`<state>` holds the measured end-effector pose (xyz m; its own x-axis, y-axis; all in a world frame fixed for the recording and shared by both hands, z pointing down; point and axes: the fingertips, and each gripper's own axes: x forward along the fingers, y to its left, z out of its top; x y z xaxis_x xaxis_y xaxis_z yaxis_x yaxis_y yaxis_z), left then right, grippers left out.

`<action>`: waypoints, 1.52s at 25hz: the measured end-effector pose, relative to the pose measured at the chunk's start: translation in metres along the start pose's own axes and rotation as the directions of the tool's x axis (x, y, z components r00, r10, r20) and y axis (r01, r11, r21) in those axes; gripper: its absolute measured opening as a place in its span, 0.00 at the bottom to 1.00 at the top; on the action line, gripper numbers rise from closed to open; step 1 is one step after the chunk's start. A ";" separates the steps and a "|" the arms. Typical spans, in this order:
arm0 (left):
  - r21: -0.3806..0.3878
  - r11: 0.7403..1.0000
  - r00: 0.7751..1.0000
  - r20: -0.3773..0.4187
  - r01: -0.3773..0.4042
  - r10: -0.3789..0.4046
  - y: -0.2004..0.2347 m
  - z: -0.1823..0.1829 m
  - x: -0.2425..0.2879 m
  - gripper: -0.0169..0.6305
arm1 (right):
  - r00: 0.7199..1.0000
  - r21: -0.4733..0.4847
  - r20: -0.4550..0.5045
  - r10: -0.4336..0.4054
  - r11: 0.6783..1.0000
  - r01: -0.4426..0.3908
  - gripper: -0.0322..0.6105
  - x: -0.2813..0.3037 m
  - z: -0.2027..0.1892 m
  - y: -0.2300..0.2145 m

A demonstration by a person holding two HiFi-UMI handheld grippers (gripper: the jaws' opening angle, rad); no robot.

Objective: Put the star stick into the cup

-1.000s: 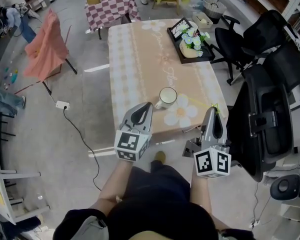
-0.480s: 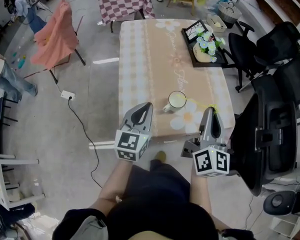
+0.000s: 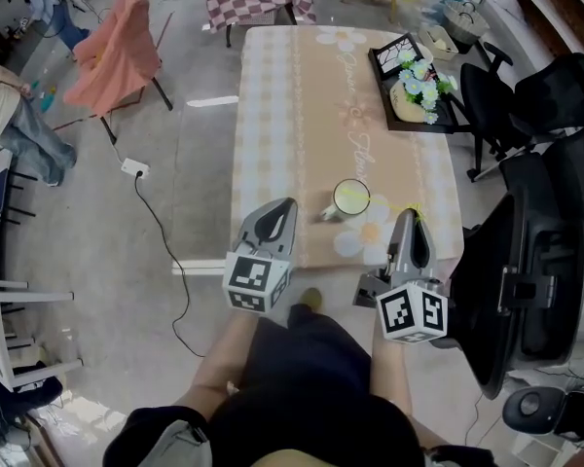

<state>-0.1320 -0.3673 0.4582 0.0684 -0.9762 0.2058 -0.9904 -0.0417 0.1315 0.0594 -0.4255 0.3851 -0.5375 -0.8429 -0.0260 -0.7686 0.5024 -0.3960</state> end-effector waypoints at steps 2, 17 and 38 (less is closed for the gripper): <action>-0.004 1.000 1.000 -0.007 -0.009 0.009 0.002 -0.003 0.002 0.05 | 1.000 0.005 -0.010 0.004 1.000 -0.004 0.08 0.004 -0.003 -0.002; -0.016 0.998 0.998 -0.035 -0.054 0.054 0.009 -0.019 0.009 0.05 | 0.999 0.043 -0.019 0.034 0.999 -0.033 0.08 0.015 -0.017 -0.015; 0.003 1.000 0.998 -0.049 -0.028 0.028 0.003 -0.025 0.002 0.05 | 0.999 0.049 -0.049 0.018 0.999 -0.015 0.32 0.003 -0.029 -0.017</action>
<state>-0.1313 -0.3641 0.4835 0.0464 -0.9653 0.2570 -0.9923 -0.0150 0.1228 0.0611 -0.4312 0.4183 -0.5674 -0.8233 0.0119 -0.7424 0.5053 -0.4399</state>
